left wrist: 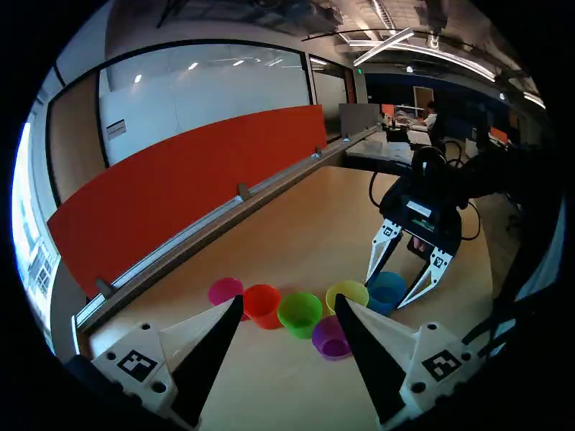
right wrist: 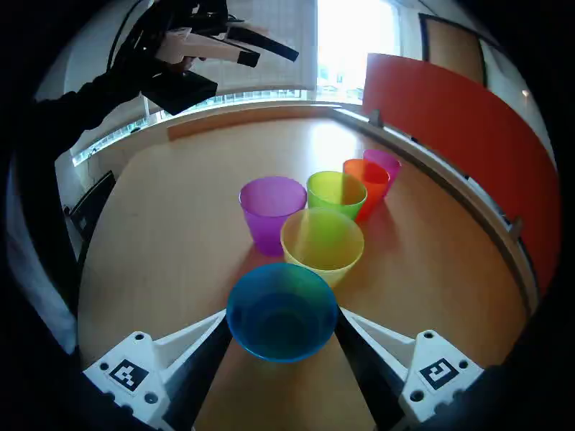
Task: Pour water
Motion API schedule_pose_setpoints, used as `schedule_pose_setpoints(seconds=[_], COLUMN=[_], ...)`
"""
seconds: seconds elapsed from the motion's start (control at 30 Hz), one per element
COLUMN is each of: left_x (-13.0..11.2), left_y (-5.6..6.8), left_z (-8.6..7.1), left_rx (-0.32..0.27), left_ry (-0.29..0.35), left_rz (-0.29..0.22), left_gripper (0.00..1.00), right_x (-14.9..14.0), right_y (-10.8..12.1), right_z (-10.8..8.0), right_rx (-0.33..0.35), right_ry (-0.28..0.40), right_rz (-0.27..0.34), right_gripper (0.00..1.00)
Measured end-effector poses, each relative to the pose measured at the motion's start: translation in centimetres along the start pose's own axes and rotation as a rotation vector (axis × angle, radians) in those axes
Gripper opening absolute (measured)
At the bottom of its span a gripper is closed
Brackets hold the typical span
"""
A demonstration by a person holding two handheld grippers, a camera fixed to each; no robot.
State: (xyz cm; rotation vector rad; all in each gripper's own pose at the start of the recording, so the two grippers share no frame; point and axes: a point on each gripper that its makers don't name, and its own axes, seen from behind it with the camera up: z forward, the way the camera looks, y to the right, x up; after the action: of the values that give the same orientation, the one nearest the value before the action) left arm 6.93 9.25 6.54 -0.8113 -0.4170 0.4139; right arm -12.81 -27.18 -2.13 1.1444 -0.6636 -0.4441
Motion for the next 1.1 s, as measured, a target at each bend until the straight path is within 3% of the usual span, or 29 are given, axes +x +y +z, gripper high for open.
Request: schedule_pose_setpoints(seconds=[0.47, 1.1], left_x=[-0.2, 0.8], left_y=[-0.1, 0.0], left_z=[0.0, -0.5], left_rx=[0.003, 0.01], left_ry=[-0.002, 0.01], left_rz=[0.003, 0.011], left_gripper=[0.94, 0.94], right_x=[0.1, 5.9], right_y=[-0.1, 0.2], right_z=[-0.4, -4.8], right_rx=[-0.003, -0.032], right_ry=[0.031, 0.219], right_rz=[0.021, 0.027], right_gripper=[0.9, 0.9])
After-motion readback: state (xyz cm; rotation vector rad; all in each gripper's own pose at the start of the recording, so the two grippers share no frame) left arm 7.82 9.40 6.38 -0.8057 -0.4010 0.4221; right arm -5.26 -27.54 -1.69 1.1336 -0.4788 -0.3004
